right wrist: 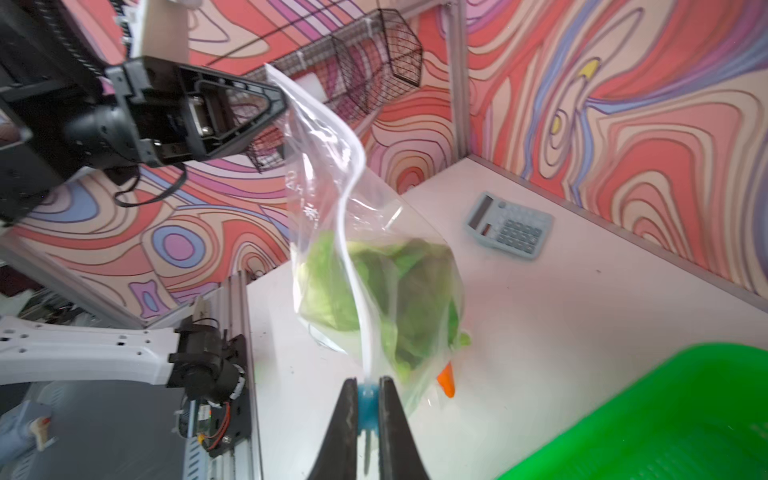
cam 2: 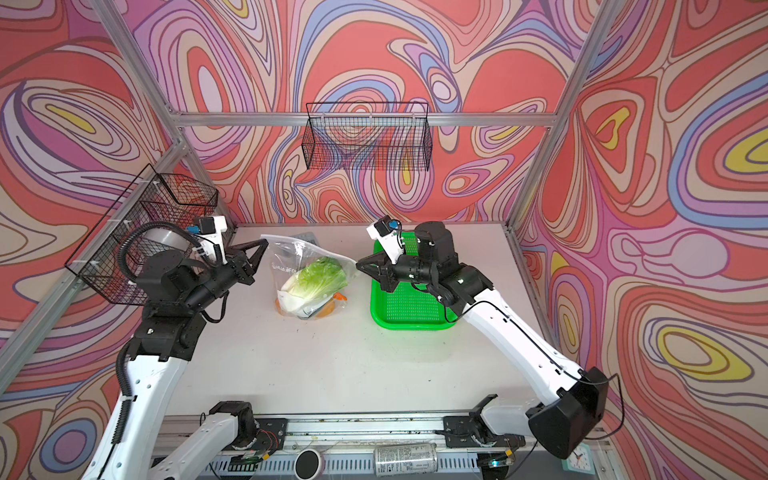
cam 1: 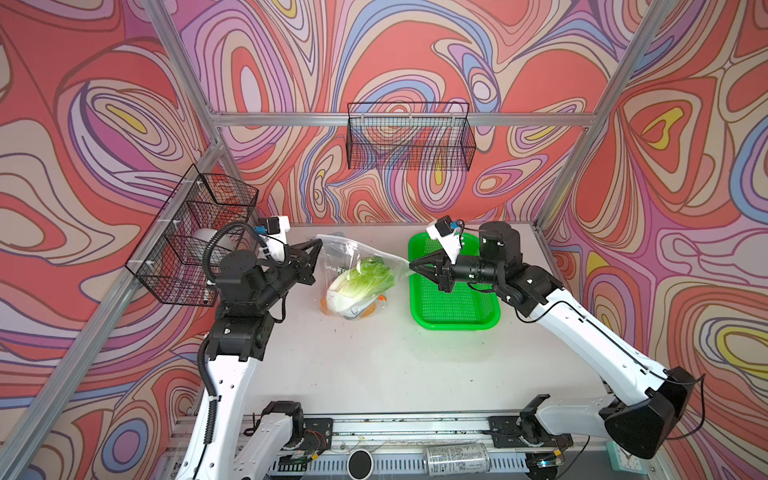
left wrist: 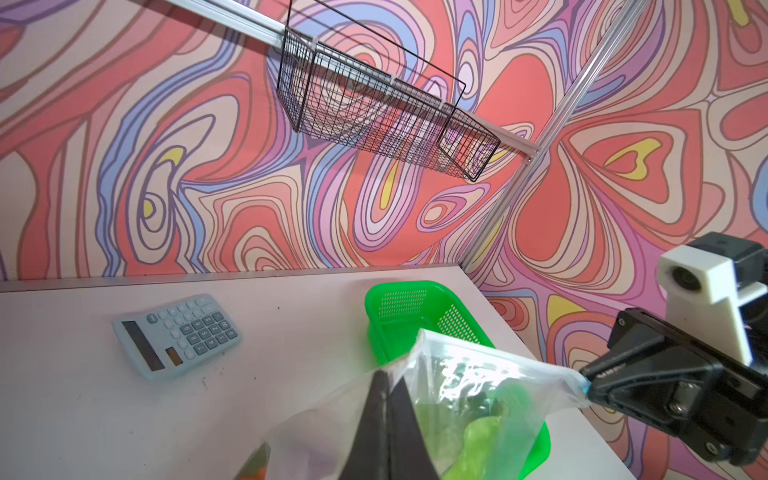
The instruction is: Place the food in the zip-top bag and seal the zipper
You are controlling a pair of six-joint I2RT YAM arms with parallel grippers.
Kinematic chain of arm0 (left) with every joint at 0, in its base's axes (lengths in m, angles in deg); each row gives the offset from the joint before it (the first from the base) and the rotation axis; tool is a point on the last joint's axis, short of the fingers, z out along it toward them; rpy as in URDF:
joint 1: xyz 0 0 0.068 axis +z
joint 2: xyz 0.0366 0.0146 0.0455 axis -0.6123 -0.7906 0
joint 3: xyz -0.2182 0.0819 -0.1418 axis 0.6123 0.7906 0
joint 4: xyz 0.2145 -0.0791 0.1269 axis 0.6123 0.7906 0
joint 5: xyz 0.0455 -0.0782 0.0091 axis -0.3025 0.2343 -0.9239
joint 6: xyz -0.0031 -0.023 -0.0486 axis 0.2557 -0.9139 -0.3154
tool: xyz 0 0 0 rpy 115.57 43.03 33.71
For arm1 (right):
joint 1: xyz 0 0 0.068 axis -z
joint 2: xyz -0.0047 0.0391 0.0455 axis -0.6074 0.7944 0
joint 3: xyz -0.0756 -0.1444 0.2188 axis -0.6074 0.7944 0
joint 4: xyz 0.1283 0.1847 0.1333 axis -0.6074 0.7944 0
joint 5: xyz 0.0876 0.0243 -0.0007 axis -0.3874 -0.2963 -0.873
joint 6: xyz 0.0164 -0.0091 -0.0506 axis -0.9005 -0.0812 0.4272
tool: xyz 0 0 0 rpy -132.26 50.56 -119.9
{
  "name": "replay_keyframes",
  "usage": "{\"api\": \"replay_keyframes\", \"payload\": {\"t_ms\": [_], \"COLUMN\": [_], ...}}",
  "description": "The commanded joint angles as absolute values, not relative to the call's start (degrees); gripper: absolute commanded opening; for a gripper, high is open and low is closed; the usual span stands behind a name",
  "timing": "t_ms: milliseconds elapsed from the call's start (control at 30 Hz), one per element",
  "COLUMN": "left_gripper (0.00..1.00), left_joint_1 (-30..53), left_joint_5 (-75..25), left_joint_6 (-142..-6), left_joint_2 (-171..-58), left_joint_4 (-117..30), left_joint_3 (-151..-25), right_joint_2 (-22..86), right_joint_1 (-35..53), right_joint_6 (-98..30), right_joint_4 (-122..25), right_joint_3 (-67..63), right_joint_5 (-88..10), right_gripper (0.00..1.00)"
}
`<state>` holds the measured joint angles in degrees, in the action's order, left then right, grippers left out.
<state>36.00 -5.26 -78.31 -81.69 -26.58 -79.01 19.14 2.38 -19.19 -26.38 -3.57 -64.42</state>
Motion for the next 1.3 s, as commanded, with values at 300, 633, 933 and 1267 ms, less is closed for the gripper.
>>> {"api": "replay_keyframes", "payload": {"t_ms": [300,633,933,1267], "left_gripper": [0.0,0.0,0.0,0.64], "left_joint_1": [36.4,36.4,36.4,36.4], "left_joint_5": [-18.8,-25.0,-23.2,-27.0], "left_joint_6": [-80.8,-82.4,-78.2,-77.0], "left_joint_2": [-82.9,-84.5,-96.0,-96.6], "left_joint_4": [-15.1,-20.8,-19.6,-18.7], "left_joint_3": [-78.5,-69.3,-76.1,-77.1], "right_joint_2": [21.1,30.8,42.3,42.2], "right_joint_1": [-1.4,-1.0,0.4,4.1], "right_joint_6": [-23.9,-23.9,-25.0,-23.9], "right_joint_4": [-26.3,-32.2,-33.8,-35.8], "right_joint_3": [1.4,1.5,-9.1,-7.9], "right_joint_5": [-61.5,-58.1,-52.8,-49.9], "right_gripper": [0.03,0.03,0.03,0.04]}}
